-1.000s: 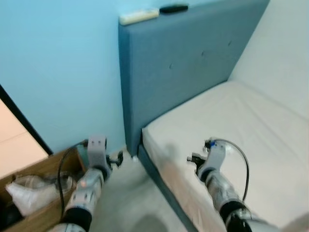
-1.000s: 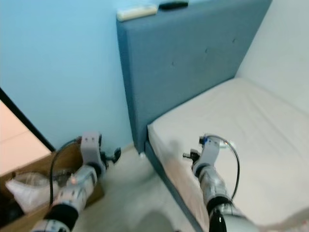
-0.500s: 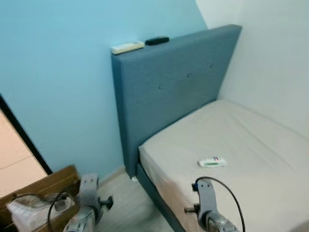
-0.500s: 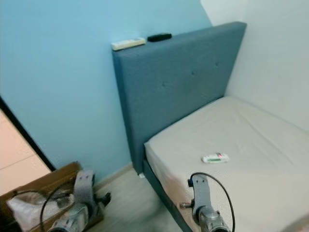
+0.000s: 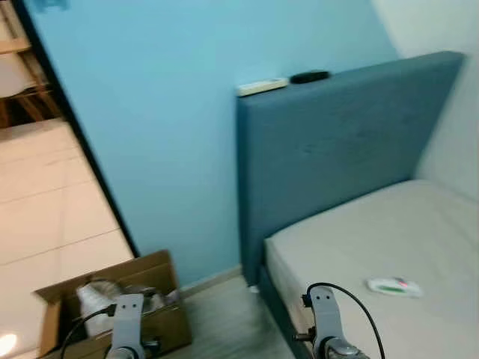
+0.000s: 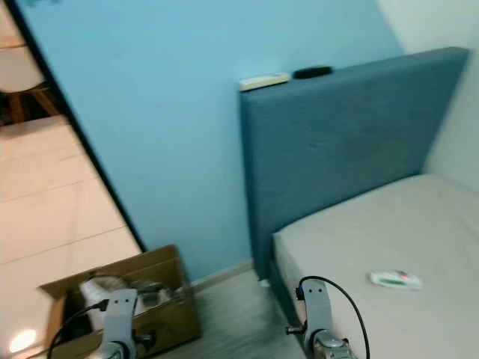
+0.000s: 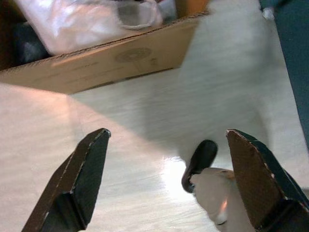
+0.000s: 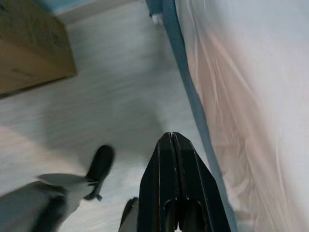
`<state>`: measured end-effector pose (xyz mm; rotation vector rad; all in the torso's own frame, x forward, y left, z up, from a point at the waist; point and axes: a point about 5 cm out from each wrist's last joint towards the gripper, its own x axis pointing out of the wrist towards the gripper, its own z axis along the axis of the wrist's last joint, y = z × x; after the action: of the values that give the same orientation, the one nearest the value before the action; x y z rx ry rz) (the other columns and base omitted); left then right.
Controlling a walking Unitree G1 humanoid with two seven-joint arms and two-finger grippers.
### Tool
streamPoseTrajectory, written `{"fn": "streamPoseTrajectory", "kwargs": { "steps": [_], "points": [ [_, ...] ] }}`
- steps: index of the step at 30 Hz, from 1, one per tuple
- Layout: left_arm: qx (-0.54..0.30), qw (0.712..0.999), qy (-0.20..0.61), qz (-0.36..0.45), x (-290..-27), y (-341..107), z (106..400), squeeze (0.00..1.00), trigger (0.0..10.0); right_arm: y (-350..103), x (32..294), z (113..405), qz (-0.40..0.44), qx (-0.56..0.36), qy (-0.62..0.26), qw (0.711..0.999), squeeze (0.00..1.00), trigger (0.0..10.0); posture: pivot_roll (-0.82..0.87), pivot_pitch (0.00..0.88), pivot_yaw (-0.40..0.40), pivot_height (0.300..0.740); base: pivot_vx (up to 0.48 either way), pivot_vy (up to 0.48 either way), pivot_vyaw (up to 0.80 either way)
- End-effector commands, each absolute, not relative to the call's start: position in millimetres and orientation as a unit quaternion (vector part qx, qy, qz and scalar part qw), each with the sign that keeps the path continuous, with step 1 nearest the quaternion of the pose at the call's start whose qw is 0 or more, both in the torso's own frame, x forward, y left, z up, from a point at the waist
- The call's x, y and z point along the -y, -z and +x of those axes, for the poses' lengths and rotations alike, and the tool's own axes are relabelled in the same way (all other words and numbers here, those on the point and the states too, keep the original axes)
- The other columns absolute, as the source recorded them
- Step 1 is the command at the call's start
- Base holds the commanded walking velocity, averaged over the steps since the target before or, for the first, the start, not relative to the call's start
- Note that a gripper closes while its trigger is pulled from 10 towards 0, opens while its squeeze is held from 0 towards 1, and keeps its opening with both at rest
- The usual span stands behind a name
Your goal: Clean up the room
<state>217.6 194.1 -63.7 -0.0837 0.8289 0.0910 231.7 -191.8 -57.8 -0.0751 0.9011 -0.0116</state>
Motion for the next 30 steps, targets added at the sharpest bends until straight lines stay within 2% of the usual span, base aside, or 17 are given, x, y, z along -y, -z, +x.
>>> {"fn": "streamPoseTrajectory", "kwargs": {
  "steps": [1,7,12,30],
  "points": [
    [-0.395,0.916,-0.044,-0.058,-192,61,222,0.00,10.0,58,190,231,-0.033,-0.438,0.011,0.898,0.00,10.0,-0.01,0.000,0.015,0.734,0.000,0.000,0.76],
    [-0.401,0.915,-0.028,-0.044,-189,62,222,0.00,10.0,59,194,230,-0.028,-0.444,0.038,0.895,0.00,10.0,-0.02,0.000,0.024,0.734,0.000,0.000,0.00],
    [-0.402,0.914,-0.024,-0.041,-189,62,222,0.00,10.0,59,197,230,-0.020,-0.442,0.049,0.895,0.00,10.0,-0.03,0.000,0.028,0.734,0.300,0.000,0.00],
    [-0.401,0.916,0.003,-0.032,-182,61,225,0.00,10.0,57,198,232,-0.013,-0.442,0.064,0.895,0.00,10.0,-0.02,0.000,0.023,0.734,0.480,0.000,-0.09]
  ]
}}
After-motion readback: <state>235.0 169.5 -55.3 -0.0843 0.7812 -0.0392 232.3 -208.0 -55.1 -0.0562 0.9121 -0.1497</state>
